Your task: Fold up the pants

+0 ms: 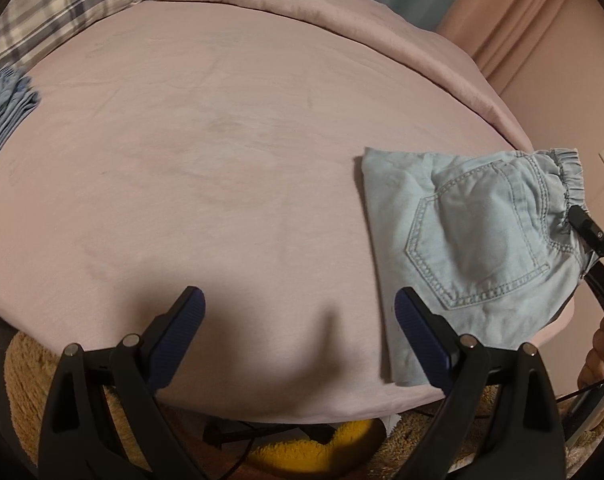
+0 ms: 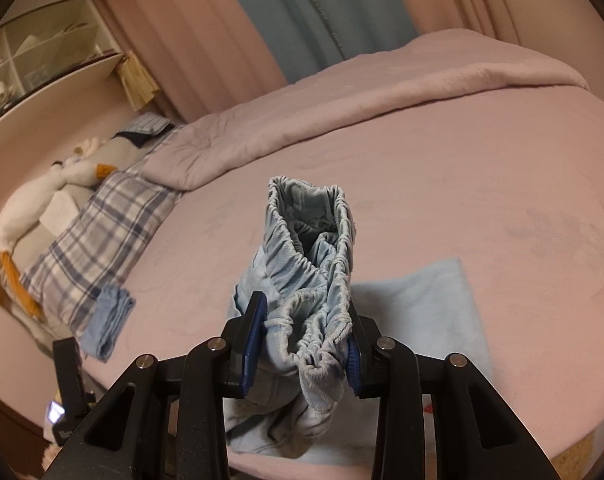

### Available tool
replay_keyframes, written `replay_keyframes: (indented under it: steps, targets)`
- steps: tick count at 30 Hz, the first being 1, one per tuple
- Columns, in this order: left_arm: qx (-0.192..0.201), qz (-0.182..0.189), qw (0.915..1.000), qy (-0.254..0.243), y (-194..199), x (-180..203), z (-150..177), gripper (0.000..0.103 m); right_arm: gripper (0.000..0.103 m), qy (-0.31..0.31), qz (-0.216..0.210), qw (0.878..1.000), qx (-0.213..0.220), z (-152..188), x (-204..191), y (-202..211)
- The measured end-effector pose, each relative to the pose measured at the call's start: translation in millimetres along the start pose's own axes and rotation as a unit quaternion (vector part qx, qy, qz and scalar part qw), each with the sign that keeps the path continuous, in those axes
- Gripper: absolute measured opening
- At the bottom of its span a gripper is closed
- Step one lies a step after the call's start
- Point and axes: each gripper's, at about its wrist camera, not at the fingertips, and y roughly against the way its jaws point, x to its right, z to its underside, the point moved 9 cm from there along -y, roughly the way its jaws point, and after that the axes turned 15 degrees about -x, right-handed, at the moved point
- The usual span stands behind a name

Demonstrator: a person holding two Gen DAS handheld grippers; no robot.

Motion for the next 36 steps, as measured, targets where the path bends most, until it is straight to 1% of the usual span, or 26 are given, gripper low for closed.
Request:
replay_keyframes:
  steps: [3,7,9,11,12,13,14,15,17,19,20,22,27,31,33,36]
  targets:
    - [-0.001,0.012,0.9999,-0.012,-5,14,-10,0.096,0.036,-0.011,-0.001,1.0,0.0,2,8,1]
    - [-0.004,0.053,0.9982,-0.03,-13,37,-23,0.095,0.036,-0.026,0.004,1.0,0.005,4,20,3]
    - [-0.01,0.061,0.9973,-0.04,-20,49,-30,0.092,0.036,-0.036,0.008,0.999,0.005,7,30,5]
    - [-0.019,0.07,0.9961,-0.052,-29,62,-38,0.082,0.036,-0.042,0.016,0.999,0.006,10,38,5]
    - [-0.022,0.076,0.9954,-0.054,-33,66,-42,0.08,0.036,-0.047,0.019,0.999,0.006,11,43,4]
    - [-0.028,0.082,0.9948,-0.054,-38,70,-46,0.075,0.036,-0.051,0.022,0.998,0.003,12,48,2]
    - [-0.034,0.088,0.9942,-0.051,-43,74,-50,0.068,0.036,-0.058,0.024,0.998,-0.001,13,53,0]
    - [-0.038,0.093,0.9937,-0.05,-46,77,-54,0.064,0.036,-0.064,0.025,0.998,-0.005,14,58,-2]
    - [-0.043,0.105,0.9921,-0.053,-54,87,-64,0.052,0.036,-0.073,0.03,0.997,-0.011,16,67,-7]
    - [-0.044,0.112,0.9911,-0.057,-58,90,-66,0.048,0.036,-0.08,0.039,0.996,-0.018,17,74,-11]
    - [-0.047,0.115,0.9906,-0.057,-62,93,-69,0.043,0.036,-0.085,0.045,0.995,-0.021,18,78,-14]
    - [-0.057,0.12,0.9894,-0.059,-67,97,-70,0.039,0.036,-0.09,0.053,0.994,-0.03,21,85,-19]
    - [-0.076,0.107,0.9895,-0.06,-88,99,-62,0.039,0.036,-0.108,0.071,0.99,-0.062,33,100,-39]
    - [-0.108,0.133,0.9844,-0.04,-102,96,-53,0.043,0.036,-0.116,0.07,0.988,-0.07,36,106,-44]
    - [-0.103,0.131,0.985,-0.043,-101,97,-51,0.044,0.036,-0.116,0.072,0.988,-0.07,37,106,-44]
    - [-0.098,0.116,0.9867,-0.058,-100,102,-46,0.044,0.036,-0.115,0.075,0.988,-0.071,39,108,-44]
